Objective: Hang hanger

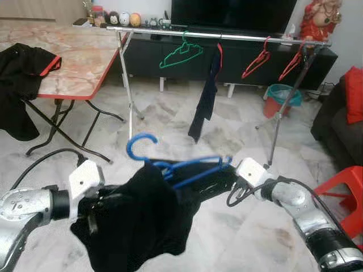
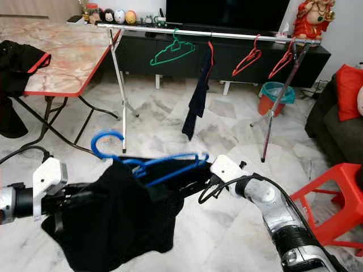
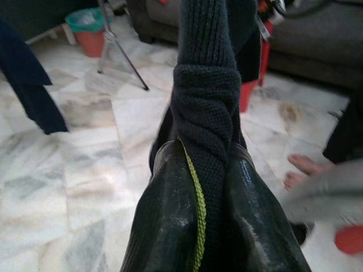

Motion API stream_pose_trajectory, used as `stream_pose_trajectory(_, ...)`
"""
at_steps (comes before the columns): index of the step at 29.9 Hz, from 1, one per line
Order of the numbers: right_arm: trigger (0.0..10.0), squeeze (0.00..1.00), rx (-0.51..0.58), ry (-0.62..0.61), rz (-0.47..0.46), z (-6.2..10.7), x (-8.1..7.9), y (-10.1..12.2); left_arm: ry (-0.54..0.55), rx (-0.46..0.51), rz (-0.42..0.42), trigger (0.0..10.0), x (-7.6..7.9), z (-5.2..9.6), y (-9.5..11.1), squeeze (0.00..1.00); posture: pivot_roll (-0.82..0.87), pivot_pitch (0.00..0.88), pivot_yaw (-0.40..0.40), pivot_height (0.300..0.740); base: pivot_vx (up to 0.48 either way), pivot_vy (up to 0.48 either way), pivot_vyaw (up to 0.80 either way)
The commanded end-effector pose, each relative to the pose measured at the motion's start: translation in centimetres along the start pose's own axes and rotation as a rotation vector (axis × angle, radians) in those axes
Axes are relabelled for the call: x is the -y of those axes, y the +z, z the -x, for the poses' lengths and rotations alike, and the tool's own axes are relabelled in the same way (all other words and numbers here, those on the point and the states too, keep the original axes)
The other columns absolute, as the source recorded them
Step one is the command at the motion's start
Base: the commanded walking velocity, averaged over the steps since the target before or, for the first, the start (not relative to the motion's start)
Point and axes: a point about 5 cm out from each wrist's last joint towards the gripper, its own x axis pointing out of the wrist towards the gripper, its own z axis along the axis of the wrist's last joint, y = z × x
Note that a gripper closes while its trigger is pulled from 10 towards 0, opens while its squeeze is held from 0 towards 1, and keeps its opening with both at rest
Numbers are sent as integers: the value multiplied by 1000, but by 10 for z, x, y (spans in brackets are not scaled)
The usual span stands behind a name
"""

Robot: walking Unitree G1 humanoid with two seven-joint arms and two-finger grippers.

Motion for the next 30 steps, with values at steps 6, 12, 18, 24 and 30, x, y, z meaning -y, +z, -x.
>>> stream_pose_trajectory(6, 9922, 0, -10, -36, -28, 1, -1, -5, 148, 92, -56, 10000, -16, -6, 15, 0, 95, 0, -74, 740, 0, 0, 0)
stream_pose_trajectory(12, 10000, 1000, 47, -28, -49, -6, -7, 5, 170, 167, -33, 10000, -13, -24, 20, 0, 90, 0, -70, 740, 0, 0, 0)
stream_pose_trajectory(18, 10000, 1000, 83, -8, -50, -12, -13, 12, 171, 189, -15, 10000, -10, -36, 21, 0, 90, 0, -65, 740, 0, 0, 0)
stream_pose_trajectory(24, 10000, 1000, 104, 92, -64, -12, -26, 13, 172, 208, 2, 10000, -6, -45, 21, 0, 91, 0, -60, 740, 0, 0, 0)
stream_pose_trajectory(30, 10000, 1000, 77, 222, -41, -6, -37, 7, 170, 198, 4, 10000, -6, -47, 20, 0, 90, 0, -57, 740, 0, 0, 0)
